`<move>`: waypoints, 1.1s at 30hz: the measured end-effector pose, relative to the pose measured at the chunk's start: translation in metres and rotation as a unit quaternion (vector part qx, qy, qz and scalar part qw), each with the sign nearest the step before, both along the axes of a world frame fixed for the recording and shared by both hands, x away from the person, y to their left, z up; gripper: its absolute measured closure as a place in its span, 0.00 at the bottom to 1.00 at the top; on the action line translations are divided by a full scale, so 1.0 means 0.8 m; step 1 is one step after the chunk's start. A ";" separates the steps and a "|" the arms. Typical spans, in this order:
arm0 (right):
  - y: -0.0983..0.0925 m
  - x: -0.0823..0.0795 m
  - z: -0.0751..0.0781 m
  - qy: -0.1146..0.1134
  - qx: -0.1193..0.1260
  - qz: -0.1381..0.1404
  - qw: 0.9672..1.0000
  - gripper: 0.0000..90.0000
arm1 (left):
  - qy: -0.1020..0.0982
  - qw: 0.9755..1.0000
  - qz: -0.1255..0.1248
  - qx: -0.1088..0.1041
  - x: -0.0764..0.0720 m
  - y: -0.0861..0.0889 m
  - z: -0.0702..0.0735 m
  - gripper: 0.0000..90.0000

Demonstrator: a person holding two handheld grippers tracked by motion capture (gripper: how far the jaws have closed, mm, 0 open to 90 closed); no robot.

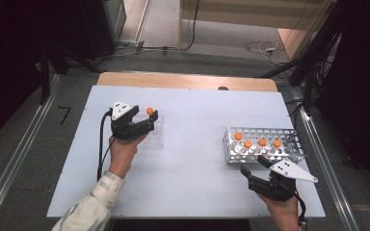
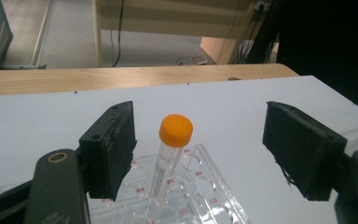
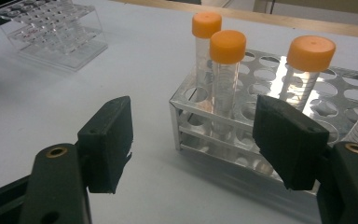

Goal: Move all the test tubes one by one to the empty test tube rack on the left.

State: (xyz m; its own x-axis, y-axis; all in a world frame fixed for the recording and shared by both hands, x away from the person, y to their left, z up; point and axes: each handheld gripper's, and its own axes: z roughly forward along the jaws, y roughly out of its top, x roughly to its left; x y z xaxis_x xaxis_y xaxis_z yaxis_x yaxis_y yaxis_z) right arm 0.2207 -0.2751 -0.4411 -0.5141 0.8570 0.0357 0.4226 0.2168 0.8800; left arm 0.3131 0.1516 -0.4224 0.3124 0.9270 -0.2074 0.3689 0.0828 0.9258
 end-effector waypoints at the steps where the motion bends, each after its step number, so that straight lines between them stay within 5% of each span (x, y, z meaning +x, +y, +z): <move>1: -0.001 0.000 0.000 0.000 0.000 -0.001 1.000 0.30 | 0.002 1.000 0.000 -0.009 -0.004 0.003 -0.001 0.26; 3: -0.003 0.001 0.000 -0.001 0.000 -0.005 1.000 0.30 | 0.006 1.000 0.001 -0.018 -0.009 0.008 -0.001 0.23; 8: -0.006 0.004 -0.001 -0.001 -0.002 -0.013 1.000 0.30 | -0.001 1.000 0.009 0.017 -0.022 0.012 -0.006 0.20; 22: -0.032 0.012 -0.004 -0.009 -0.006 -0.060 0.998 0.35 | -0.004 1.000 0.003 0.021 -0.047 0.019 -0.010 0.20; 28: -0.052 0.020 -0.009 -0.018 -0.017 -0.111 0.993 0.37 | -0.004 1.000 0.004 0.023 -0.052 0.023 -0.011 0.20; 33: -0.062 0.033 -0.015 -0.020 -0.021 -0.133 0.991 0.49 | -0.006 1.000 0.008 0.026 -0.056 0.025 -0.013 0.20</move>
State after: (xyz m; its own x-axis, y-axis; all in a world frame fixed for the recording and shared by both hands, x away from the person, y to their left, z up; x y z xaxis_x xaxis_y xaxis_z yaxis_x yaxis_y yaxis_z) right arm 0.2473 -0.3247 -0.4535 -0.2698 0.9628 -0.0181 0.4353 0.1387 0.8895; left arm 0.2681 0.1712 -0.4325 0.2986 0.9416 -0.1557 0.3576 0.0409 0.9330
